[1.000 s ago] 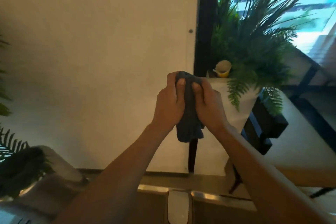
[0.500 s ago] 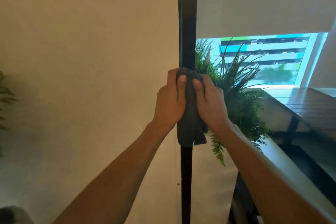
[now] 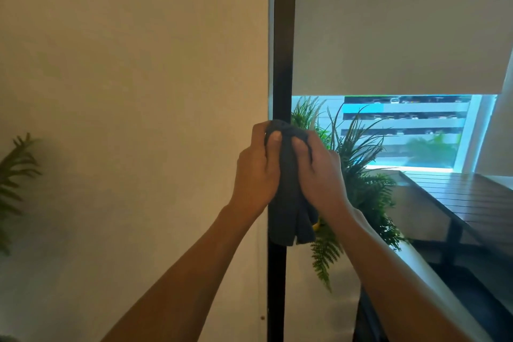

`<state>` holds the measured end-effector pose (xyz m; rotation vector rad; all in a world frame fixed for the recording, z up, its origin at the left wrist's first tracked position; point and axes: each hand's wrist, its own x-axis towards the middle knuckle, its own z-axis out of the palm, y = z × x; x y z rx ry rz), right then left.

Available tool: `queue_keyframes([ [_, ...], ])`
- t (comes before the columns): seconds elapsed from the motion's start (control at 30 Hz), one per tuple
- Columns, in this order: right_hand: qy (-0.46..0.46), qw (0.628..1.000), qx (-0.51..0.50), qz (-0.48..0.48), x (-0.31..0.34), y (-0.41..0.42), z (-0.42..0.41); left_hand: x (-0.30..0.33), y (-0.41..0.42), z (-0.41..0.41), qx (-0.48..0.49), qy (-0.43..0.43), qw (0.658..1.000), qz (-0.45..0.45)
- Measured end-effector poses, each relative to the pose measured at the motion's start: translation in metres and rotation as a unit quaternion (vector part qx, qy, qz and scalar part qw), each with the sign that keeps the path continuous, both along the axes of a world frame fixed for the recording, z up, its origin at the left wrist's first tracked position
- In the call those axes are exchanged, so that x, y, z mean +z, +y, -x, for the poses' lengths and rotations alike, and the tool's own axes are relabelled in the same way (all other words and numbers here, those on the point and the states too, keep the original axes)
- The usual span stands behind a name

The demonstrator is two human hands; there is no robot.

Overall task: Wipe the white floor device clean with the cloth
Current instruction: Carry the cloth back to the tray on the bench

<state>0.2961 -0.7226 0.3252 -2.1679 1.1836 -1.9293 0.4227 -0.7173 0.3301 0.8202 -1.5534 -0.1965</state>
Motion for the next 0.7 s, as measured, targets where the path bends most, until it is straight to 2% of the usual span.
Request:
queue_keyframes([
  [0.43, -0.026, 0.995, -0.094, -0.003, -0.014, 0.050, -0.020, -0.013, 0.019, -0.012, -0.096, 0.011, 0.995, -0.003],
  [0.7, -0.041, 0.984, -0.170, -0.043, -0.053, 0.079, -0.012, -0.045, 0.043, 0.001, -0.167, 0.022, 0.986, -0.007],
])
